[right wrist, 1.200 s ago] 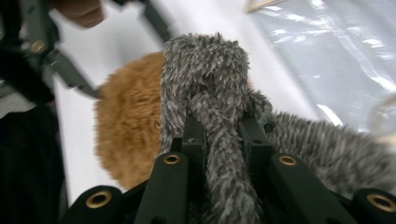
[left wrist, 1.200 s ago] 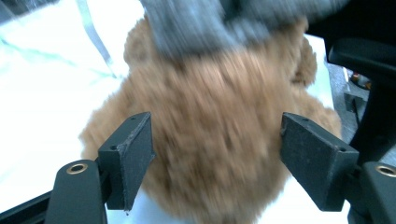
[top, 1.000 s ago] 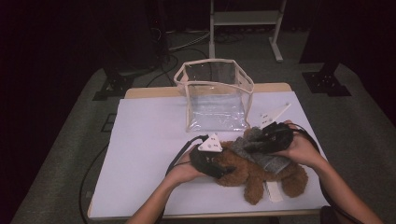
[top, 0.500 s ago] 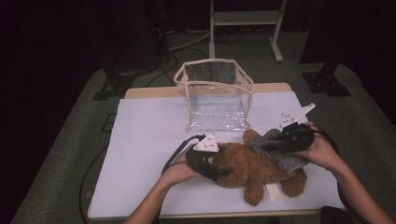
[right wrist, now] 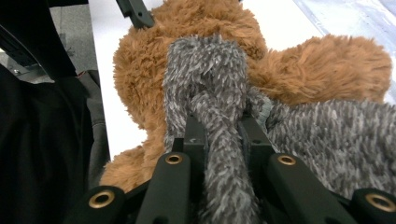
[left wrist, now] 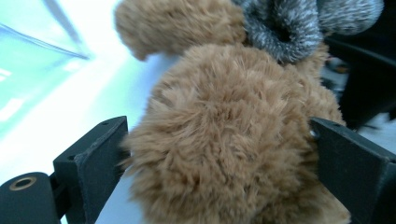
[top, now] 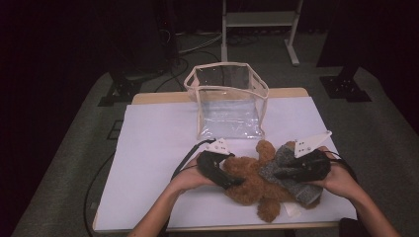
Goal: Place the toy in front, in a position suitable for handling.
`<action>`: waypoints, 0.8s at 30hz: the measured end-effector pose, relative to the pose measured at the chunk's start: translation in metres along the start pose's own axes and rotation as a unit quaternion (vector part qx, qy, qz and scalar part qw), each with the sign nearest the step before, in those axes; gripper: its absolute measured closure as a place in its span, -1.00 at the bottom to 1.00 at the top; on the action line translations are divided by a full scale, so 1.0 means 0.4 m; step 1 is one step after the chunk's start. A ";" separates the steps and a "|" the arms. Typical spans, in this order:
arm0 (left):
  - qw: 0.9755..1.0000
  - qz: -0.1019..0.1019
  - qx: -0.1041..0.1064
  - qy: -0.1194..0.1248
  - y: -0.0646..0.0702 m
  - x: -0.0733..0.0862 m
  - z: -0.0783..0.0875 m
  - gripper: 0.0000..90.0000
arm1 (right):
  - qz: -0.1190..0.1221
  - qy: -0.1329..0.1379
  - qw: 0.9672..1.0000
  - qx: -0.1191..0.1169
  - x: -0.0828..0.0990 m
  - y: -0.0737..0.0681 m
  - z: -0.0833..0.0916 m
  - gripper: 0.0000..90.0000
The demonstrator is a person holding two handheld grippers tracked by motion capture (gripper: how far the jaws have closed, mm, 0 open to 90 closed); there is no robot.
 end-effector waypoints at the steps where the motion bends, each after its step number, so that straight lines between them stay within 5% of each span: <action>1: 1.000 0.004 0.017 -0.009 0.006 0.004 -0.013 -0.85 | 0.000 0.003 1.000 -0.002 0.001 -0.001 0.002 0.68; 2: 0.999 0.004 0.031 -0.021 0.012 0.010 -0.025 -0.85 | 0.001 0.005 1.000 -0.004 0.002 -0.001 0.004 0.68; 5: 0.998 -0.017 0.013 -0.059 0.017 0.020 -0.058 -0.95 | -0.004 0.019 1.000 0.004 -0.006 0.015 0.022 0.67; 9: 0.998 -0.022 -0.003 -0.064 0.010 0.008 -0.041 -0.53 | -0.019 0.041 0.998 0.033 -0.020 0.083 0.061 0.67; 14: 0.996 -0.050 -0.025 -0.067 0.006 -0.006 -0.017 -0.35 | -0.062 0.026 0.996 0.053 0.008 0.176 0.069 0.66; 18: 0.994 -0.059 -0.044 -0.076 -0.009 -0.005 0.015 -0.29 | -0.076 0.034 0.996 0.029 0.018 0.166 0.046 0.67; 24: 0.992 -0.060 -0.075 -0.085 -0.033 0.026 0.098 -0.28 | -0.048 0.043 0.998 0.022 -0.034 0.120 0.000 0.67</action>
Point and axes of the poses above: each handheld gripper's, and its own axes: z roughly backward along the jaws, x roughly out of its underside, y roughly to its right, the point moved 8 cm from there along -z, roughly forward along the jaws, and after that the axes turned 8 degrees about x, right-handed, at the moved point
